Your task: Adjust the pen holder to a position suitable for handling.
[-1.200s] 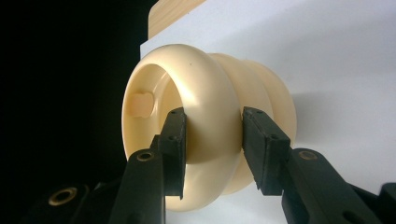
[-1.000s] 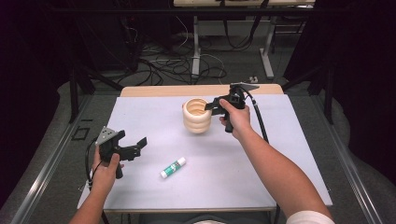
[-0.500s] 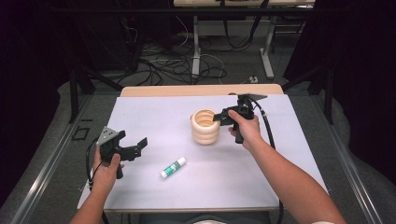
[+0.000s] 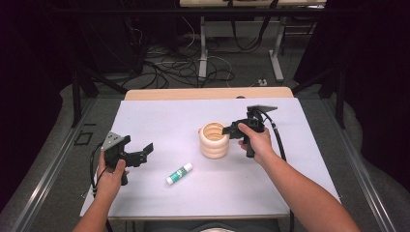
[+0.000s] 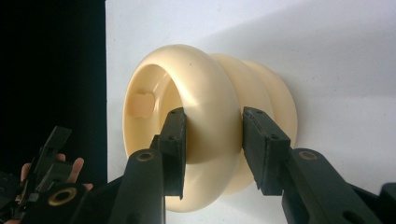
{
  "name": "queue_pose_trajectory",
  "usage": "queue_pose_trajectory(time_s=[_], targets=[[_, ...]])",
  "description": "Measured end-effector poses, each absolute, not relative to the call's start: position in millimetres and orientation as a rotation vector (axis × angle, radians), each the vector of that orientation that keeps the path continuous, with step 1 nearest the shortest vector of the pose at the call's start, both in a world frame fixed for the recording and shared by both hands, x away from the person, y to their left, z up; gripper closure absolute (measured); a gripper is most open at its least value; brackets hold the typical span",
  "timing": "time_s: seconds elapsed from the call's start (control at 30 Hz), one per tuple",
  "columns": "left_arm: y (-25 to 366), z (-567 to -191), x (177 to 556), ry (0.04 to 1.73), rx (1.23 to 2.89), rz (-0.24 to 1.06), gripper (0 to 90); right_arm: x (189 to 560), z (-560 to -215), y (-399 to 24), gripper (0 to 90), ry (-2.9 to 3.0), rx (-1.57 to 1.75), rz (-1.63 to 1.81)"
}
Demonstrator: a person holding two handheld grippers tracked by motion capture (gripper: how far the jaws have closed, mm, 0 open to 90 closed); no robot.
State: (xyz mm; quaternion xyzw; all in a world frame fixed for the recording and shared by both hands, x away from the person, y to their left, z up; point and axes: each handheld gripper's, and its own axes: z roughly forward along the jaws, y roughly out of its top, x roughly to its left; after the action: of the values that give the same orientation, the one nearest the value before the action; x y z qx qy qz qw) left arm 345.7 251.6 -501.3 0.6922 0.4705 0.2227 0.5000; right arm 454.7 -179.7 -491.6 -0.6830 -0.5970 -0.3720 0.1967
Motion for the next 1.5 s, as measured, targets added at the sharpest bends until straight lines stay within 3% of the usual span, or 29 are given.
queue_pose_trajectory(time_s=[0.4,0.77,1.5], targets=[[250.5,-501.6,345.6,1.140,1.673,0.545,0.2,450.6,-500.1,-185.9,58.9,-1.629,-1.916,-1.078],[249.9,-503.0,345.4,1.160,1.664,0.562,0.2,436.8,-486.1,-198.1,40.0,-1.807,-1.853,-1.226],[249.0,-501.8,345.6,1.202,1.677,0.595,0.2,387.9,-473.2,-239.4,21.5,-2.199,-1.925,-1.474]])
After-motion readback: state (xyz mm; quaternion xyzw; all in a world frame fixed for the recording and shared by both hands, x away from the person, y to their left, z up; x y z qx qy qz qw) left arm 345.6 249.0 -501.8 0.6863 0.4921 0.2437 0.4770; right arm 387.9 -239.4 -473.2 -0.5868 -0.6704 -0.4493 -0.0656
